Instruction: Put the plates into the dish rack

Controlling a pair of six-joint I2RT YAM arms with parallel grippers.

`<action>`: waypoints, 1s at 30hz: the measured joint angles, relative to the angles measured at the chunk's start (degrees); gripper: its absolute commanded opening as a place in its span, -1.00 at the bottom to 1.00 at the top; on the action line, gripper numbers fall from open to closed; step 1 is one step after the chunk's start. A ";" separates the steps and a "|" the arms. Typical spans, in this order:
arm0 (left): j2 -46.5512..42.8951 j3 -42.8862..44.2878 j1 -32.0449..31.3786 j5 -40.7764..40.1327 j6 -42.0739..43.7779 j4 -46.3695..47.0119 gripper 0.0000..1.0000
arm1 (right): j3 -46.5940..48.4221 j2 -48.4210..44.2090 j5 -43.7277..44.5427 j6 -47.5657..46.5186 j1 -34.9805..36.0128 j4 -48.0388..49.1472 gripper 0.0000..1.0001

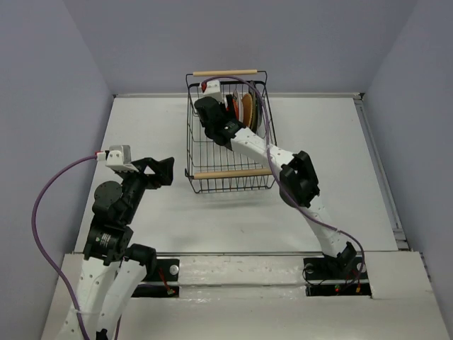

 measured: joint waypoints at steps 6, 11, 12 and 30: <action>0.63 0.00 0.48 0.02 0.00 0.04 0.98 | -14.84 -17.49 -8.63 1.31 0.15 1.42 0.99; 0.63 0.00 1.77 0.17 0.00 0.20 0.98 | -31.93 -41.07 -15.91 2.97 0.35 8.55 0.99; 0.61 0.00 2.08 0.26 0.02 0.24 0.98 | -35.85 -45.18 -16.72 3.15 0.35 10.80 0.99; -3.10 -1.46 5.05 0.90 0.04 4.48 0.98 | -94.53 -106.71 -9.09 6.99 0.66 21.55 0.99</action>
